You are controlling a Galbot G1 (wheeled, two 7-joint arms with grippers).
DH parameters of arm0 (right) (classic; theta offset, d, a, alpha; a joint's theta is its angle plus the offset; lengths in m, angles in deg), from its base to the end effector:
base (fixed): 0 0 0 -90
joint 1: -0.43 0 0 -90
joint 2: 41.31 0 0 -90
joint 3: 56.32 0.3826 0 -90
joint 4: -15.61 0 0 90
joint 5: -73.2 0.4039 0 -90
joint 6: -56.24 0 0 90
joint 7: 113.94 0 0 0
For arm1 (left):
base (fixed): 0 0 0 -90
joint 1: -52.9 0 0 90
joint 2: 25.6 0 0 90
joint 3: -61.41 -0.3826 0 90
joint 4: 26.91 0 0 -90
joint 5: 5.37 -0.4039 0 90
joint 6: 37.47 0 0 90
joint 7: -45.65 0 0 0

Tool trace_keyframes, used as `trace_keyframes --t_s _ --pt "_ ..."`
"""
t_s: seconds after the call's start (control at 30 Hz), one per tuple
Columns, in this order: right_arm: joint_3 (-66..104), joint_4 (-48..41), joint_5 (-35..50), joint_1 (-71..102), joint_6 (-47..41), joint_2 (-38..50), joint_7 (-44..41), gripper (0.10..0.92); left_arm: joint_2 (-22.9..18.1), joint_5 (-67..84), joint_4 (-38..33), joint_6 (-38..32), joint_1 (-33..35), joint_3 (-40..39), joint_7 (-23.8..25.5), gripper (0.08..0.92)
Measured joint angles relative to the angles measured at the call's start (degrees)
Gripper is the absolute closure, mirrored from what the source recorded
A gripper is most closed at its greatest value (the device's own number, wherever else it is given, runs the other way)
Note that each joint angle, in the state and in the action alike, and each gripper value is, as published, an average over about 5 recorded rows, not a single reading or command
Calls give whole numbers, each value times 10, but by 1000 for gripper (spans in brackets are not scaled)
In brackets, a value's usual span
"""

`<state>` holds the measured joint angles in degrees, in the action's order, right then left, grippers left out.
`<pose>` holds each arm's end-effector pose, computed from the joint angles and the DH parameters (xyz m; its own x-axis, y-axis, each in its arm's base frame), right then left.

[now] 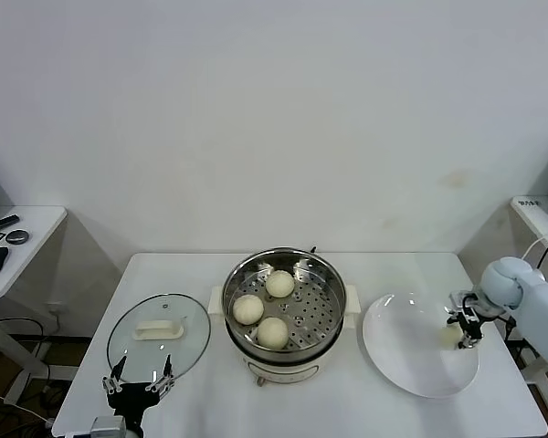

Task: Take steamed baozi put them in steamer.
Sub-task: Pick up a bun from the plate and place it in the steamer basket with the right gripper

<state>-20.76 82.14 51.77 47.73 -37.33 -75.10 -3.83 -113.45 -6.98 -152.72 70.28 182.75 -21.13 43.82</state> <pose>0.5332 -0.2840 -0.2601 -0.0939 0.0331 0.9950 -0.9951 -0.0354 -0.0927 0.1567 0.0480 -0.3191 -0.9217 -0.1517 0.3569 -0.1033 0.9831 0.1510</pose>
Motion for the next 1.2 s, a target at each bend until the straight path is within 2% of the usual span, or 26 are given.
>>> trace_keyframes --t_s 0.3,0.57,0.93,1.2 --pt "-34 28 40 -38 -21 21 -15 540 0 -7 1 -3 -5 -2 -4 177" --pt "-152 90 149 -179 -68 29 -22 535 -2 -19 -8 -8 -13 -5 -7 177" --pt "-372 161 352 -455 -152 -59 -7 533 4 -19 -20 -14 -25 -10 -12 177" --pt "-464 187 455 -552 -214 -139 22 533 9 -15 -31 -15 -30 -13 -12 177"
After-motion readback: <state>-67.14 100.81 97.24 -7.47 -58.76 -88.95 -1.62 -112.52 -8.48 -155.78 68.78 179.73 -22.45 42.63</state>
